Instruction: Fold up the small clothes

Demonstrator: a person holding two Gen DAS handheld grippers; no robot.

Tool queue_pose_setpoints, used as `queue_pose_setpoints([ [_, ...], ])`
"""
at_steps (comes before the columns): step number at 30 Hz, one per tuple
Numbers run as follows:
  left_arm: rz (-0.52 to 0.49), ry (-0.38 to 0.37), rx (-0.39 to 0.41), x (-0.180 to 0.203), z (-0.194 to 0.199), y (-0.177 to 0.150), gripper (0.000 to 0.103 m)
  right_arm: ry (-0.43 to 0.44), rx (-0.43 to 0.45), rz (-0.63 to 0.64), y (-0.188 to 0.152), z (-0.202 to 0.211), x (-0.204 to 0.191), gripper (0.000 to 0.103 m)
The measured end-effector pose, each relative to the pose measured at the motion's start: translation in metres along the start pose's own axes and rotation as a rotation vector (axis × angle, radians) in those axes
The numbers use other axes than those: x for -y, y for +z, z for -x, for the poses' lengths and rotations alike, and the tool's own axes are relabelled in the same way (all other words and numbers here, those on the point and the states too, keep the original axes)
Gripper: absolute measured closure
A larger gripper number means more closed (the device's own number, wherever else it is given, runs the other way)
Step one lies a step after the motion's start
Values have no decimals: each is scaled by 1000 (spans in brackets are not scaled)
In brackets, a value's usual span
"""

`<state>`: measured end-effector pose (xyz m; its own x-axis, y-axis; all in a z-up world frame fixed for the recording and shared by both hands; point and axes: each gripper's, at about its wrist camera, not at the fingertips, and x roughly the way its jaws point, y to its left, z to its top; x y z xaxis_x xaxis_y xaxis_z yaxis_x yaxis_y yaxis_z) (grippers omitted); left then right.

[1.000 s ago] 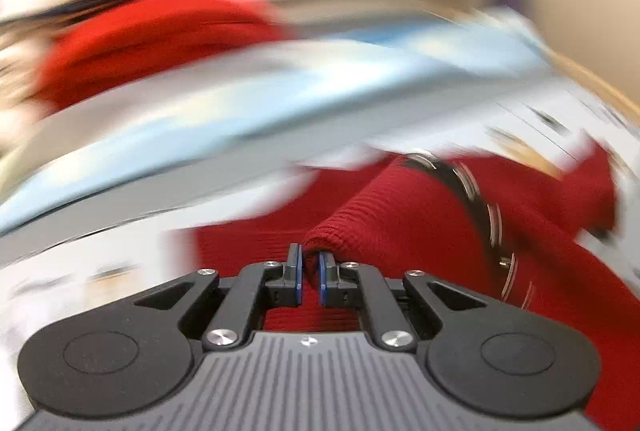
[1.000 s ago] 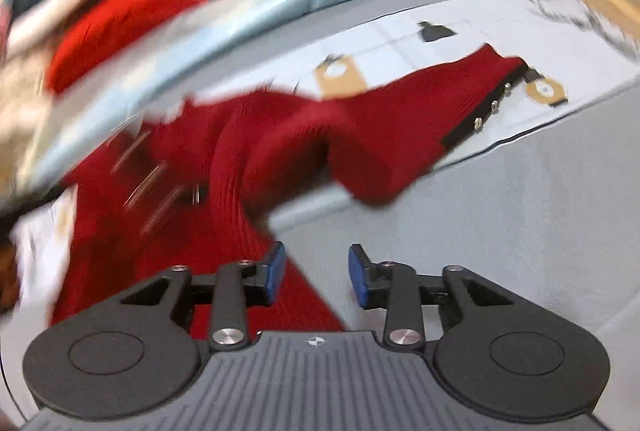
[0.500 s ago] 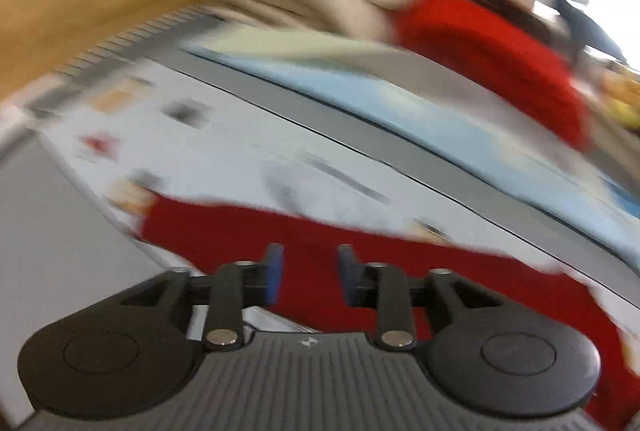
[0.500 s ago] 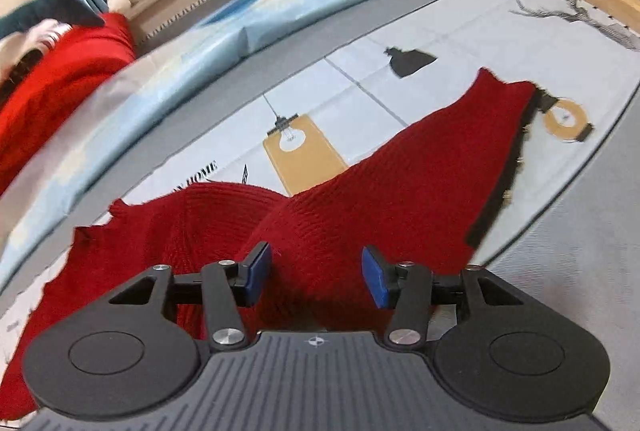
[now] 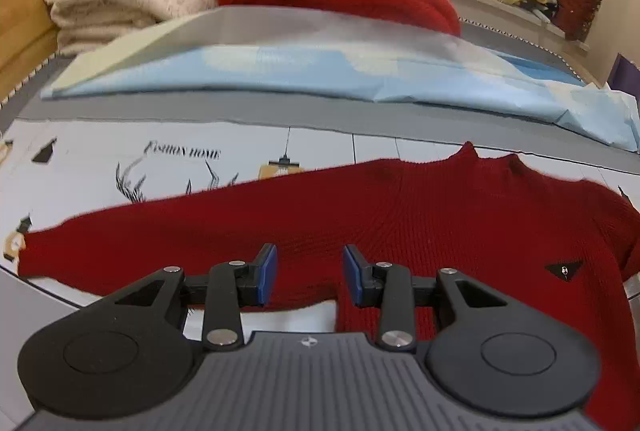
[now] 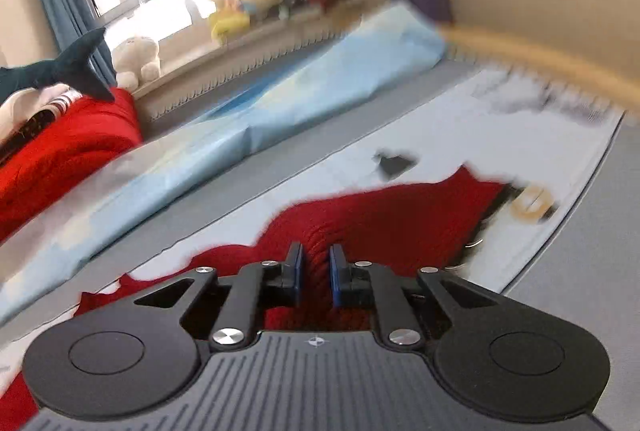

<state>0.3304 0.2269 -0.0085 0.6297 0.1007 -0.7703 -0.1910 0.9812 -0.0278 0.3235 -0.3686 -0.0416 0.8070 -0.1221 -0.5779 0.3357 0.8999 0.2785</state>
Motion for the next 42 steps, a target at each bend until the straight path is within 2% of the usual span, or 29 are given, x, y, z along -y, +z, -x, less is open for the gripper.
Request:
queue_pose_setpoints([
  [1,-10,5,-14,2,-1,-2,63,-30,-61,16,-7,-7,5,88],
  [2,-19,13,-27,2,-6,0,63,-73,-167,-8,-14,-19,18,88],
  [3,-22,21,-35,1,-10,1,63,-99,-209,-71,-16,-26,31,88],
  [4,-18,21,-36,5,-4,0,63,-95,-210,-138,-13,-28,41,84],
  [5,-9,17,-37,4,-3,0,63,-81,-182,-185,-4,-28,48,84],
  [6,-2,13,-39,4,-2,0,63,-62,-137,-207,6,-27,50,80],
  [7,2,11,-40,4,-2,1,63,-25,-94,-235,17,-28,52,61],
  [9,-2,9,-37,5,-2,1,63,36,-79,-285,31,-40,55,42],
  [11,-12,11,-38,7,-3,1,63,69,-112,-318,41,-64,58,44],
  [14,-11,8,-49,8,-5,1,63,65,-184,-355,51,-107,61,44],
  [18,-19,5,-44,9,-4,2,63,-16,-290,-254,54,-156,48,46],
  [20,-15,1,-42,9,-3,3,63,-105,-333,-164,51,-167,40,71],
  [21,-13,-1,-40,9,-3,3,63,-129,-326,-139,53,-165,37,86],
  [22,-13,-2,-39,9,-3,4,63,-133,-288,-124,58,-156,34,88],
  [23,-11,-3,-38,9,-2,5,63,-133,-200,-122,66,-137,34,88],
  [25,-3,-9,-32,9,-1,6,63,-111,24,-159,76,-89,41,89],
  [26,0,-11,-29,9,0,6,63,-115,180,-203,75,-56,51,89],
  [27,1,-14,-28,9,2,6,63,-139,283,-237,71,-35,59,89],
  [28,0,-17,-26,10,3,6,63,-172,365,-281,63,-15,74,89],
  [29,-2,-19,-25,10,4,6,63,-190,386,-323,55,-7,89,88],
  [30,-6,-20,-27,11,4,5,63,-221,360,-367,45,-8,104,87],
  [31,-9,-20,-27,12,5,4,63,-241,298,-409,36,-18,119,83],
  [32,-11,-20,-27,12,5,4,63,-244,193,-476,25,-35,139,83],
  [33,-12,-18,-28,13,5,3,63,-260,134,-531,15,-45,154,83],
  [35,-10,-15,-31,13,5,3,63,-272,61,-667,-7,-59,182,82],
  [37,-9,-13,-33,13,4,2,63,-252,46,-727,-19,-65,196,81],
  [40,-15,-10,-40,15,1,2,63,-199,65,-689,-17,-68,204,89],
  [42,-17,-15,-48,15,-1,2,63,-207,97,-677,-16,-65,208,90],
])
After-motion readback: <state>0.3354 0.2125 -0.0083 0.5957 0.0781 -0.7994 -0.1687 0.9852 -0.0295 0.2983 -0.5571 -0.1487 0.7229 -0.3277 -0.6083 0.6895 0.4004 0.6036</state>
